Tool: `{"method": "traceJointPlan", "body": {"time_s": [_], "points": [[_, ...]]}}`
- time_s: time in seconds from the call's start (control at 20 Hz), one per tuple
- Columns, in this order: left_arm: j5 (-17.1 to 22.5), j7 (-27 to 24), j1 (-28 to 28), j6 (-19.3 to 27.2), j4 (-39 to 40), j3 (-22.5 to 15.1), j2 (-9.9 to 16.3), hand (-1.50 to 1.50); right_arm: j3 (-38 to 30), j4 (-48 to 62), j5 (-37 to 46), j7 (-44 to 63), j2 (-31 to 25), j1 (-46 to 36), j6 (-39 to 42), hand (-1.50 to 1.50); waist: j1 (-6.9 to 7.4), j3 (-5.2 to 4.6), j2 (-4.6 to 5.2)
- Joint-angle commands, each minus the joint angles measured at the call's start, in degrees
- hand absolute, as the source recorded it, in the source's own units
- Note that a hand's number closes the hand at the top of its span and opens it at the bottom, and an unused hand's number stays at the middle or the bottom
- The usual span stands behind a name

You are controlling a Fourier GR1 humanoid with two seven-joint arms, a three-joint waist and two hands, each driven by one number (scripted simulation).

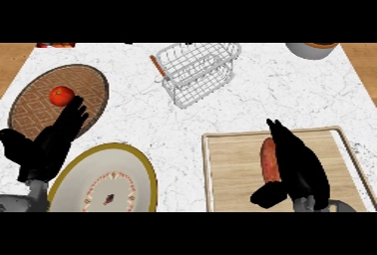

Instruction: Pick the sweet potato from the tray and place it in the tiered basket

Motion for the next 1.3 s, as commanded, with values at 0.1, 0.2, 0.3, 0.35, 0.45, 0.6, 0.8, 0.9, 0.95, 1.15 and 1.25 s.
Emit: {"method": "traceJointPlan", "body": {"time_s": [0.1, 0.2, 0.3, 0.35, 0.45, 0.6, 0.8, 0.9, 0.95, 1.15, 1.25], "points": [[-0.99, 2.81, 1.04, -0.28, -2.67, 1.43, -0.72, 0.00, -2.64, 7.28, 5.29, -0.88, 2.22, 1.32, -0.18, -1.50, -0.16, 0.06, 0.00], [-1.23, 0.94, 4.13, -1.79, -3.92, 1.11, -1.03, 0.00, -2.47, 7.84, 8.01, -0.25, 3.21, 2.67, -0.87, -1.50, -0.10, 0.05, -0.03], [-0.72, 0.30, 0.76, -3.95, 1.06, 3.56, -0.84, 0.00, -2.75, 3.07, 9.78, -1.41, 0.82, 6.74, -0.30, -1.50, -0.61, 0.03, -0.03], [-2.19, -0.53, -1.83, -3.73, 4.44, 2.86, -3.22, 0.00, -1.04, 7.55, 13.60, -2.24, 5.57, 4.89, -3.36, -1.50, -0.54, 0.03, 0.05], [-3.15, -0.36, -1.43, -4.11, 3.71, 3.82, -3.04, 0.00, -4.64, 8.66, 12.56, -5.99, 3.09, 6.08, -1.65, -1.50, -0.52, 0.04, 0.03], [-4.75, 0.41, -3.06, -3.81, 5.19, 4.07, -5.78, 0.00, -5.90, 6.74, 14.38, -6.07, 4.39, 7.22, 0.15, -1.50, -0.56, 0.03, 0.02], [-5.34, 0.55, 1.32, -3.66, -0.32, 3.52, -5.78, 0.00, -5.06, 12.83, 11.26, -8.04, 6.39, 8.34, 2.36, 1.50, -0.27, 0.04, 0.04], [-5.68, 0.73, 1.34, -3.98, -0.46, 3.76, -6.04, 0.00, -4.01, 12.46, 9.91, -6.44, 10.11, 8.17, 3.40, 1.50, -0.23, 0.04, 0.03], [-5.62, 0.28, -1.53, -5.04, 3.74, 4.91, -6.25, 0.00, -8.42, 11.62, 6.28, -8.54, 7.61, 5.38, 7.59, 1.50, -0.42, 0.03, 0.08], [-6.52, 0.20, 2.23, -5.27, 0.17, 4.83, -6.58, 0.00, -2.86, 13.28, 13.51, -11.29, 6.78, 8.51, 5.44, 1.50, -0.31, 0.03, 0.02], [-5.36, 1.07, 0.70, -7.28, 0.78, 6.98, -5.38, 0.00, -4.53, 14.06, 14.11, -12.45, 5.86, 6.69, 7.19, 1.50, -0.29, 0.04, 0.02]]}}
